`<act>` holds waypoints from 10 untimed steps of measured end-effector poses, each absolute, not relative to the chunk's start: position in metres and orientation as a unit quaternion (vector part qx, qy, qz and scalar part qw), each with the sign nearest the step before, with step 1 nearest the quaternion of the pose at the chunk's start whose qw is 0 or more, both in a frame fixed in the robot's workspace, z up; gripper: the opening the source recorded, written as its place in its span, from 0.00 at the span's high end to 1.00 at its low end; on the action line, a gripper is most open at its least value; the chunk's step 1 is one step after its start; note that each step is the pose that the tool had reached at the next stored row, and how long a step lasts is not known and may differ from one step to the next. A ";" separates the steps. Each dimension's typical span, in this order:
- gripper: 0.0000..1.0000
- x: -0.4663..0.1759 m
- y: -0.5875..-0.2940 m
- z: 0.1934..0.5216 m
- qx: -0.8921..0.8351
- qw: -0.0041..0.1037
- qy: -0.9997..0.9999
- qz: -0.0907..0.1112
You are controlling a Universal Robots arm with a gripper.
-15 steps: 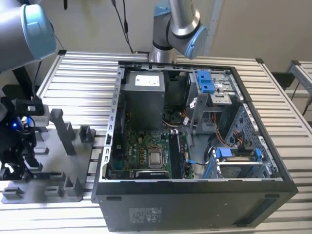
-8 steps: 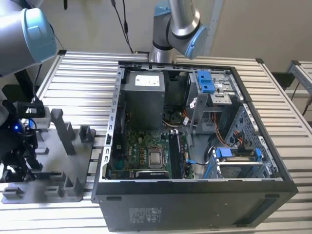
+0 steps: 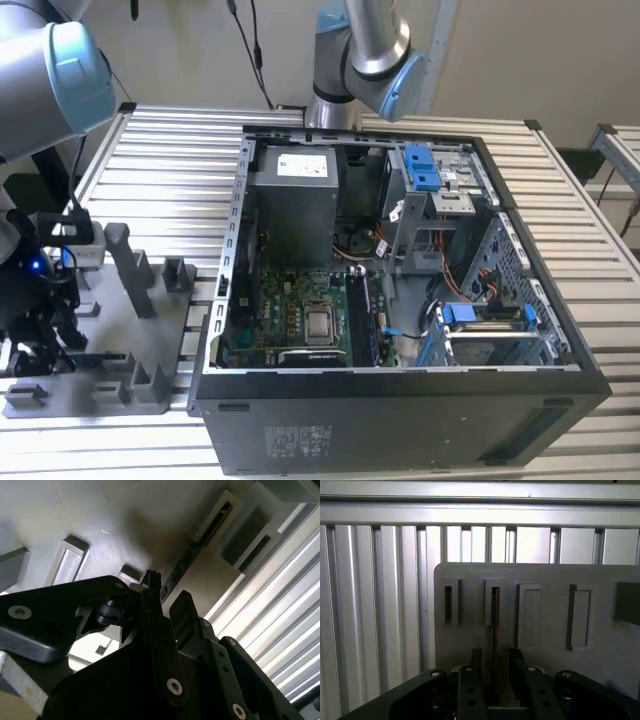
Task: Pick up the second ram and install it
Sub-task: 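Pick up the second ram and move it above second insertion slot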
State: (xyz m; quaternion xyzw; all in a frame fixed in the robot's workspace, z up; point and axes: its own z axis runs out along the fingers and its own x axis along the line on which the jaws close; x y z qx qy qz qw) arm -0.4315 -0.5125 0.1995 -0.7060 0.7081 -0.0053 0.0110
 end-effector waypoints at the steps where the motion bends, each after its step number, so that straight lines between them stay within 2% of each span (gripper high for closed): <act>1: 0.64 -0.431 -0.513 0.199 -0.706 0.011 0.708 -0.005; 7: 0.64 -0.431 -0.513 0.199 -0.706 0.011 0.708 -0.005; 9: 0.66 -0.431 -0.513 0.199 -0.706 0.011 0.708 -0.005; 10: 0.72 -0.431 -0.513 0.198 -0.706 0.011 0.708 -0.005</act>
